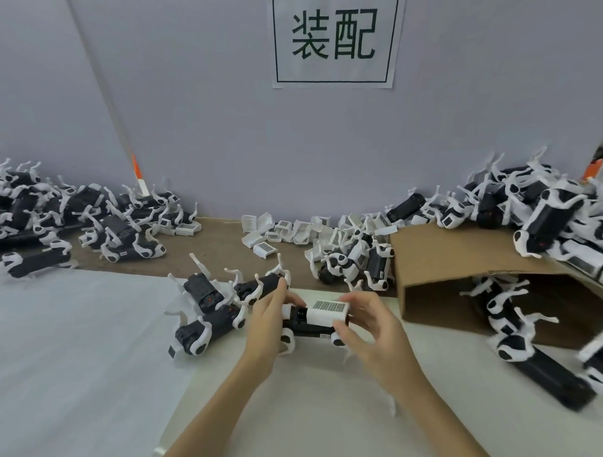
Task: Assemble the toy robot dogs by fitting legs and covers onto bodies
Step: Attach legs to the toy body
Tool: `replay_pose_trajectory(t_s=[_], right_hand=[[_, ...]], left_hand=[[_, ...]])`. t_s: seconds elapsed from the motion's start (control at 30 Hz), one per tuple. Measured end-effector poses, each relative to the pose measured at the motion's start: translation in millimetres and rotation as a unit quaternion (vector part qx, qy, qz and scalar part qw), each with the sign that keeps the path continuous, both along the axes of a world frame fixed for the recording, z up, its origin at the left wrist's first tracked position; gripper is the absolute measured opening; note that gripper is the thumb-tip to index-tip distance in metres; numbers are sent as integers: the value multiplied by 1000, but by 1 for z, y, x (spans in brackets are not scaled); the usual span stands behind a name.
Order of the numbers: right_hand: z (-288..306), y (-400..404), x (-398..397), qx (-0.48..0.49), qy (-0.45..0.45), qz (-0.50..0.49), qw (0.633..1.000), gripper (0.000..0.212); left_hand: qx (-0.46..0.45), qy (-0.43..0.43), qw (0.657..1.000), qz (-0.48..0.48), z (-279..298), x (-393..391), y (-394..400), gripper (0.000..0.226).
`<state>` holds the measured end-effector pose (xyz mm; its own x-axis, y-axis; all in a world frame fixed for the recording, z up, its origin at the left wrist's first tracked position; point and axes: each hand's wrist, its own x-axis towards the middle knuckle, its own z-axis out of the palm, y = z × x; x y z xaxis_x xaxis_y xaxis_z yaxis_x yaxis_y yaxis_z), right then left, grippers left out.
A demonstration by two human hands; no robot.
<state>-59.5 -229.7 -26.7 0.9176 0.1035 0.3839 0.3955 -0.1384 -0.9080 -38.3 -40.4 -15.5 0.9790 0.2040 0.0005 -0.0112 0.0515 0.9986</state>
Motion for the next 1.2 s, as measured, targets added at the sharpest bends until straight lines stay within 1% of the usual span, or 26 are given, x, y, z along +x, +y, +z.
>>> replay_pose_trajectory(t_s=[0.07, 0.17, 0.27, 0.33, 0.4, 0.5, 0.6, 0.7, 0.73, 0.77, 0.83, 0.87, 0.93, 1.0, 1.03, 1.07, 1.13, 1.2], right_hand=[[-4, 2, -2, -80, -25, -2, 996, 35], [-10, 6, -4, -136, -52, -9, 989, 38], [-13, 7, -3, -189, -97, -27, 977, 41], [-14, 6, -3, -201, -105, -27, 974, 41], [-14, 6, -3, -224, -133, -33, 965, 40], [-14, 7, -2, -234, -172, -47, 956, 36], [-14, 6, -1, -244, -183, -55, 951, 34], [-15, 7, -3, -233, -180, -44, 955, 32], [-15, 9, -5, -204, -165, -35, 964, 29], [-12, 11, -6, -156, -131, -29, 979, 25], [-7, 14, -8, -48, -30, -14, 998, 21], [-5, 13, -8, -24, 8, -11, 1000, 19], [-2, 6, -7, -46, 54, -2, 997, 19], [4, -6, -6, -72, 106, 57, 990, 26], [10, -13, -5, -89, 131, 92, 983, 29], [15, -22, -4, -117, 146, 122, 975, 32], [22, -34, -4, -160, 152, 150, 964, 34], [20, -37, -5, -137, 142, 136, 971, 28]], left_hand=[[-11, 1, 1000, -7, -1, 0, 0, 52], [-4, -20, 999, -40, -3, 1, 1, 52], [38, -53, 995, -74, -3, 0, 5, 58], [81, -77, 989, -95, -3, 1, 9, 55], [118, -93, 982, -113, -4, 2, 11, 42], [156, -84, 976, -130, -6, 3, 12, 31], [166, -81, 973, -137, -7, 6, 14, 29], [151, -77, 976, -139, -4, 3, 13, 27], [145, -73, 976, -143, -4, 2, 13, 26], [143, -68, 977, -146, -4, 2, 13, 24], [155, -76, 973, -152, -2, -1, 12, 22], [170, -95, 969, -151, -1, -3, 10, 21], [202, -157, 955, -148, 3, -6, 9, 14], [229, -205, 938, -162, 8, -8, 11, 8], [239, -214, 930, -176, 10, -8, 12, 8], [247, -216, 925, -193, 11, -9, 12, 9], [255, -215, 917, -218, 11, -10, 9, 20], [269, -232, 913, -199, 8, -9, 6, 35]])
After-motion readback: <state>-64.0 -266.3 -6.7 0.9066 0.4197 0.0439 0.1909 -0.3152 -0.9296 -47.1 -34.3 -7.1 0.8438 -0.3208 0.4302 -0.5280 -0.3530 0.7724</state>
